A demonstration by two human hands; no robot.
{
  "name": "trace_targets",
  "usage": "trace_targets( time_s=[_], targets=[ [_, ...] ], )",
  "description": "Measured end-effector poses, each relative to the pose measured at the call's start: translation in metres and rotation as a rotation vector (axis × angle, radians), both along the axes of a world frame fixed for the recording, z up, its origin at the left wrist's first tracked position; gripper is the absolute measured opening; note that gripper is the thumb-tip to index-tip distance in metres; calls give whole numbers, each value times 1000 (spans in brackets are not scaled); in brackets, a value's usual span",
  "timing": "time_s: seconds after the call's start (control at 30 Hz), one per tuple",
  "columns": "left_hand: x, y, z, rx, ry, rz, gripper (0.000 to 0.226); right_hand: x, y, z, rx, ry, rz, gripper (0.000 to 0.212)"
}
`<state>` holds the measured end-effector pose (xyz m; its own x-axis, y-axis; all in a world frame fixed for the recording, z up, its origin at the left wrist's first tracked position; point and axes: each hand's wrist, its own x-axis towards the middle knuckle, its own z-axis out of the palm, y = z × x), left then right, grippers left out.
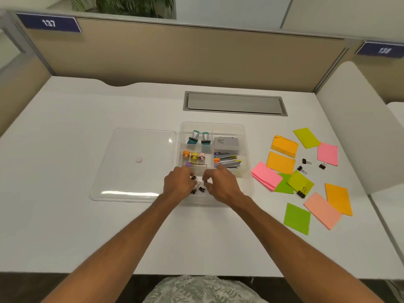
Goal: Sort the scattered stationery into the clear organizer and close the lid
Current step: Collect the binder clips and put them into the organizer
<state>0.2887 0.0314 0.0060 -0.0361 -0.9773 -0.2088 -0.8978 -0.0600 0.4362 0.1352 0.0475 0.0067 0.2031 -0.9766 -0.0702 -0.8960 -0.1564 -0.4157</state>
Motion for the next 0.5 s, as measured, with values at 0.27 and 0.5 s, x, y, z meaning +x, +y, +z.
trace_targets(
  time_s=[0.27, 0.5],
  targets=[
    [-26, -5, 2, -144, 194, -72, 21, -45, 11, 13, -145, -297, -179, 15],
    [-102, -6, 10, -183, 294, -208, 19, -125, 26, 6, -118, -239, -335, 15]
  ],
)
